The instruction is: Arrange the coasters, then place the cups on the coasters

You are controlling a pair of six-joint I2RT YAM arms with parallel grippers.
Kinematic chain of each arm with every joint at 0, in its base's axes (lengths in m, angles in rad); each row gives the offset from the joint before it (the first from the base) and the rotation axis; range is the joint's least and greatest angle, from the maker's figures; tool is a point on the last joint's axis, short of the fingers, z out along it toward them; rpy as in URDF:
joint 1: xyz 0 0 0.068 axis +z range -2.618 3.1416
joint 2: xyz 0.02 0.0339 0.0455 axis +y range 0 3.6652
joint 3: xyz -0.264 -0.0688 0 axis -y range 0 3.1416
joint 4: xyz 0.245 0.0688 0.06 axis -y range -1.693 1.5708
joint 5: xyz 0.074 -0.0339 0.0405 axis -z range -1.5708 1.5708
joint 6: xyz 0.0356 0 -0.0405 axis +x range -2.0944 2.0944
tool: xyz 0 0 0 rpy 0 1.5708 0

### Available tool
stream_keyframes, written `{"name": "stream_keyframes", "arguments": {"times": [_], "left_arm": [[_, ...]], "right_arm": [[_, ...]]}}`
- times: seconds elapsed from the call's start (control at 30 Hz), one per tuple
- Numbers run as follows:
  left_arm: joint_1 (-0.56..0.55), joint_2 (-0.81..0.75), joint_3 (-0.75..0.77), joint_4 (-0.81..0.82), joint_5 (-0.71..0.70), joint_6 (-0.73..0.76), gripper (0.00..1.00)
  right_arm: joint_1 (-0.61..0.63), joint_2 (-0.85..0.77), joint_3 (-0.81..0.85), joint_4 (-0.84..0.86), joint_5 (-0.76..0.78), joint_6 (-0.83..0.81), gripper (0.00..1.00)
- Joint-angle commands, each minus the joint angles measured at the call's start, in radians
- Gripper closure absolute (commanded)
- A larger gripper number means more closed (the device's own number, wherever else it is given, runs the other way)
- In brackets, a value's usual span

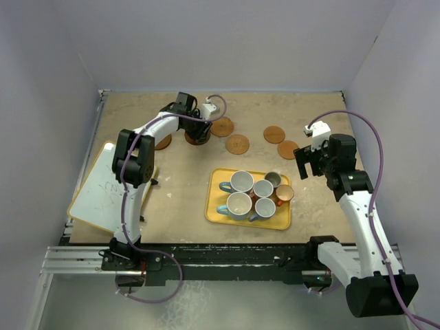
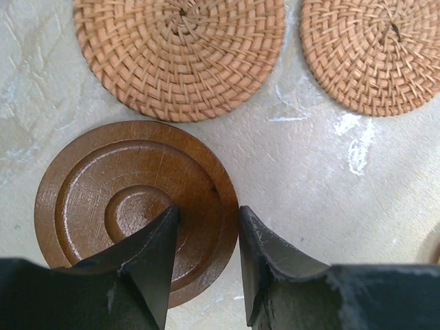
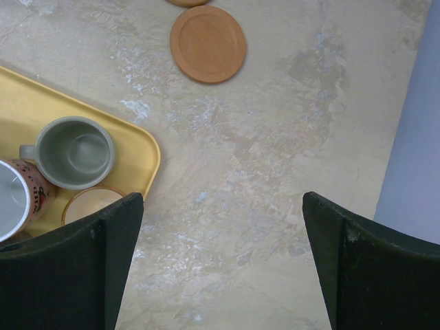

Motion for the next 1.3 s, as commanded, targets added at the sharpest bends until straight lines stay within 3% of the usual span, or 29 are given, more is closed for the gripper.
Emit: {"name": "stream_keyframes", "arguments": {"times": [0.0, 0.13, 0.3, 0.43, 0.8, 1.27], "left_arm": [[-0.011, -0.07, -0.029, -0.09, 0.045, -0.032, 0.64], [-0.011, -0.116, -0.036, -0.084, 0.034, -0.034, 0.62], [-0.01, -0.196, -0.051, -0.045, 0.019, -0.052, 0.48], [0.007, -0.278, -0.129, 0.029, -0.025, -0.062, 0.43], [0.214, -0.307, -0.228, 0.017, -0.109, -0.041, 0.43], [0.257, -0.2, -0.234, -0.026, -0.125, -0.027, 0.42]], "right_arm": [[-0.005, -0.005, 0.0, 0.011, 0.006, -0.012, 0.0], [-0.005, -0.003, 0.001, 0.01, 0.002, -0.013, 0.0], [-0.005, -0.005, 0.002, 0.008, 0.0, -0.012, 0.0], [-0.005, -0.007, 0.003, 0.007, -0.004, -0.012, 0.0], [-0.005, -0.009, 0.004, 0.004, -0.014, -0.015, 0.0], [-0.005, -0.003, 0.002, 0.004, -0.008, -0.017, 0.0]]}}
